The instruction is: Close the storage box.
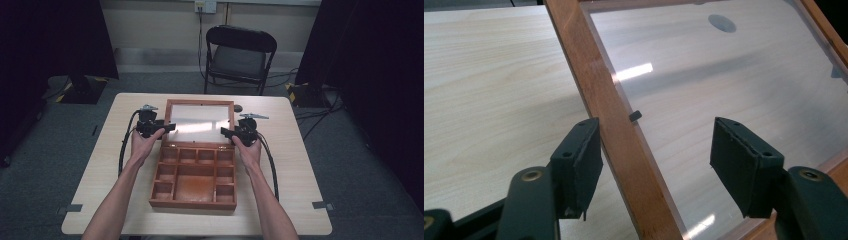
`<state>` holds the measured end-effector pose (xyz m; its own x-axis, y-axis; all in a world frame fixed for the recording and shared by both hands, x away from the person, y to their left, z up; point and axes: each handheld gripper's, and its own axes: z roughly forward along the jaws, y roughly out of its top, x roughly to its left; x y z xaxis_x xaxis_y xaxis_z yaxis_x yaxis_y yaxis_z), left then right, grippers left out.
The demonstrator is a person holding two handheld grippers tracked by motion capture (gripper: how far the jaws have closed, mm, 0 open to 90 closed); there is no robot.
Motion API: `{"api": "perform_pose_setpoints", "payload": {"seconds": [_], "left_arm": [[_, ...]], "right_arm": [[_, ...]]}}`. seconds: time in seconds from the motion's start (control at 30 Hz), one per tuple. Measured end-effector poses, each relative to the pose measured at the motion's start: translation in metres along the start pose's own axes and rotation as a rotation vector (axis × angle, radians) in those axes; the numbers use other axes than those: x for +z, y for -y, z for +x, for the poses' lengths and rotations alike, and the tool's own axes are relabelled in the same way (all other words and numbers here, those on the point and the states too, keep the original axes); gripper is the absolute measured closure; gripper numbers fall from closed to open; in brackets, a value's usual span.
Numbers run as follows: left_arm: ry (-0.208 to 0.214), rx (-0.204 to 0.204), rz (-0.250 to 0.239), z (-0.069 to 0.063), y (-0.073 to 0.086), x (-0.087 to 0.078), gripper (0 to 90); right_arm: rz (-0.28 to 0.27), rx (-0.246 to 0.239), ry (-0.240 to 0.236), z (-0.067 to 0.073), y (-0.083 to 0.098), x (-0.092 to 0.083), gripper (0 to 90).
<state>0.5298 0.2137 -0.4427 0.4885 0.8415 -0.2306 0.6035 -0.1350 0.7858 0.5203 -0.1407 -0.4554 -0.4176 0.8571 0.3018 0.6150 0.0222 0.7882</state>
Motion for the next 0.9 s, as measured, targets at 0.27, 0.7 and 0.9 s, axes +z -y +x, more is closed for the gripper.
{"api": "perform_pose_setpoints", "payload": {"seconds": [0.27, 0.7, 0.9], "left_arm": [[0.012, 0.005, -0.007, 0.0012, 0.001, -0.0007, 36.0], [0.018, -0.01, 0.02, 0.0074, 0.0067, 0.0037, 34.9], [0.003, 0.002, 0.012, 0.0038, 0.0049, 0.0011, 35.6]], "right_arm": [[-0.006, 0.003, -0.002, -0.0009, 0.0005, -0.0014, 38.2], [-0.016, 0.0, -0.023, 0.001, 0.0008, -0.0001, 39.8], [-0.023, -0.005, -0.024, 0.0023, -0.0011, -0.0035, 41.4]]}}
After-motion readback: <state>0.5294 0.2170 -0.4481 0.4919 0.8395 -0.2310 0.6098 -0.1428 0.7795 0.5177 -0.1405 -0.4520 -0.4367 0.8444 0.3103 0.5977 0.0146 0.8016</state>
